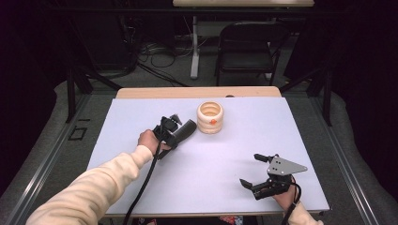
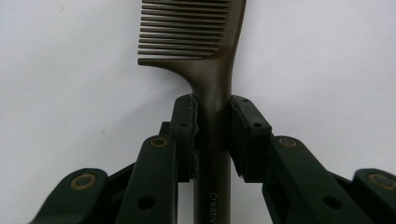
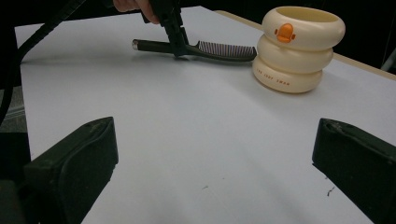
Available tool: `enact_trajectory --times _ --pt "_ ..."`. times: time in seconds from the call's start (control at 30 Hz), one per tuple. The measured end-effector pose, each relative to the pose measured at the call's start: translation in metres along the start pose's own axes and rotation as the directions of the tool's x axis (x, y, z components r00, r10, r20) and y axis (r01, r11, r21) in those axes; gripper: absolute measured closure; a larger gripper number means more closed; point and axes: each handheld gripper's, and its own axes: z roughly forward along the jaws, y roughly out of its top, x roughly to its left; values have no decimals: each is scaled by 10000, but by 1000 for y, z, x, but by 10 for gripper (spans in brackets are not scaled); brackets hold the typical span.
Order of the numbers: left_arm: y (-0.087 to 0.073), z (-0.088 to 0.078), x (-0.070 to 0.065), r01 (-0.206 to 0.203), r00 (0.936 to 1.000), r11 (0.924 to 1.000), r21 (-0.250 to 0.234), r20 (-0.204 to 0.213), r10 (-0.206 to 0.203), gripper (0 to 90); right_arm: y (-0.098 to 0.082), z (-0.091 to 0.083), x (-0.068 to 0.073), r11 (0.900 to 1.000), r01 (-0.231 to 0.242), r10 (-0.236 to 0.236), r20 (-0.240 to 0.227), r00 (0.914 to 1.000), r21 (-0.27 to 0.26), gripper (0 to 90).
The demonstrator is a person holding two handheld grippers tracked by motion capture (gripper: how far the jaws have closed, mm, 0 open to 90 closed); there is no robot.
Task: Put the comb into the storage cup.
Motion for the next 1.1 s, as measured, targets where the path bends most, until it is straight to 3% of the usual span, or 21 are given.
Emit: enact_trajectory --times 0.43,0.8,1.1 --pt "-15 -14 15 209 9990 9949 -991 405 -170 727 0 0 0 10000 -41 41 10 10000 12 0" --pt "-24 -20 18 343 9972 9826 -1824 722 -214 727 0 1 0 10000 -57 57 4 10000 20 0" --pt "-30 -26 19 404 9962 9669 -2521 854 -194 727 0 1 0 10000 -56 56 18 10000 67 0"
